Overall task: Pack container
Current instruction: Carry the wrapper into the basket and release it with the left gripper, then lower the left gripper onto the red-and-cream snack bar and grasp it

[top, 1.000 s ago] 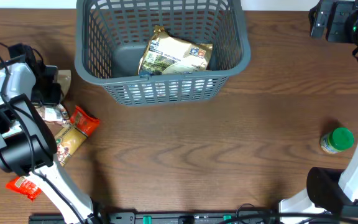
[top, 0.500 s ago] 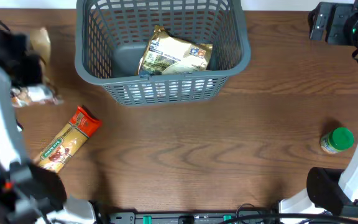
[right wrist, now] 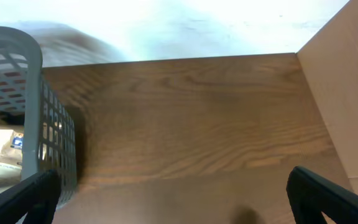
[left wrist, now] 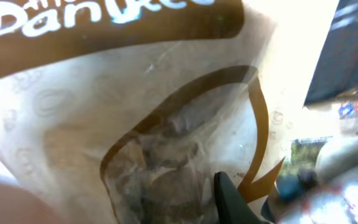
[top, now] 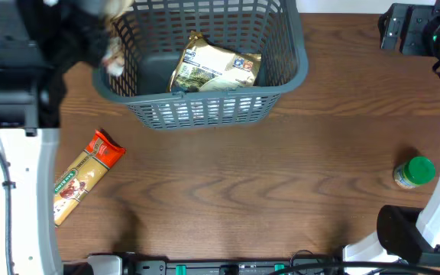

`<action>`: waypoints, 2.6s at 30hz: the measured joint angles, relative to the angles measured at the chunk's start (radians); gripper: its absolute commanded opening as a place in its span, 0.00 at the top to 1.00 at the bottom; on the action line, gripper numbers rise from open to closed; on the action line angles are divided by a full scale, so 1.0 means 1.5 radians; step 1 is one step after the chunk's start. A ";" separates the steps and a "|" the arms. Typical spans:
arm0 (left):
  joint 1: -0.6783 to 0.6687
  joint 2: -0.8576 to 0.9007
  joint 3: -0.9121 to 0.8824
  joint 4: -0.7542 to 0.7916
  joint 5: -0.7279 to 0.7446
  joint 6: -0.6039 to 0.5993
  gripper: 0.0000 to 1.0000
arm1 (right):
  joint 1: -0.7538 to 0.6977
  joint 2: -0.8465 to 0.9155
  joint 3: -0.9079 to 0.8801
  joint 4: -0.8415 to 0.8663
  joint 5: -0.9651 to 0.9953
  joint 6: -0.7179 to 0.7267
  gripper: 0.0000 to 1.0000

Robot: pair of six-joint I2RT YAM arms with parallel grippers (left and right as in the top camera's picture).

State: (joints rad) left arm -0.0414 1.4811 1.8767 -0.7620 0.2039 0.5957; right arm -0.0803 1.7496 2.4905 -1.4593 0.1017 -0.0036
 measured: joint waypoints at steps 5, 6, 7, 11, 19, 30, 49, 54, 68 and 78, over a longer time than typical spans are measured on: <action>-0.081 0.022 0.003 0.099 -0.001 0.114 0.94 | 0.000 0.000 0.000 0.000 0.000 0.000 0.01; -0.093 0.035 0.005 0.115 -0.001 0.134 0.94 | 0.000 0.000 0.000 0.000 0.000 0.000 0.01; -0.102 0.047 0.007 0.123 0.000 0.148 0.94 | 0.000 0.000 0.000 0.000 0.000 0.000 0.01; -0.132 0.123 0.008 0.129 -0.001 0.184 0.94 | 0.000 0.000 0.000 0.000 0.000 0.000 0.01; -0.164 0.297 0.008 0.045 -0.001 0.200 0.94 | 0.000 0.000 0.000 -0.001 0.000 0.000 0.01; -0.165 0.349 0.008 -0.071 -0.010 0.197 0.02 | 0.000 0.000 0.000 -0.002 0.000 0.000 0.01; -0.075 -0.016 0.111 -0.311 -0.150 0.034 0.02 | 0.000 0.000 0.000 -0.011 0.000 0.000 0.01; 0.028 -0.051 0.092 -0.471 -0.138 -0.048 0.01 | 0.000 0.000 0.000 -0.011 0.000 0.000 0.01; 0.187 -0.305 -0.382 -0.277 -0.067 -0.104 0.02 | 0.000 0.000 -0.002 -0.010 -0.001 0.000 0.01; 0.295 -0.130 -0.584 -0.080 -0.080 -0.045 0.01 | 0.000 0.000 -0.003 -0.008 -0.014 0.000 0.01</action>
State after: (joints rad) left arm 0.4007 1.2861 1.0012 -0.8822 0.0845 0.5289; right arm -0.0803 1.7496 2.4859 -1.4715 0.0803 -0.0036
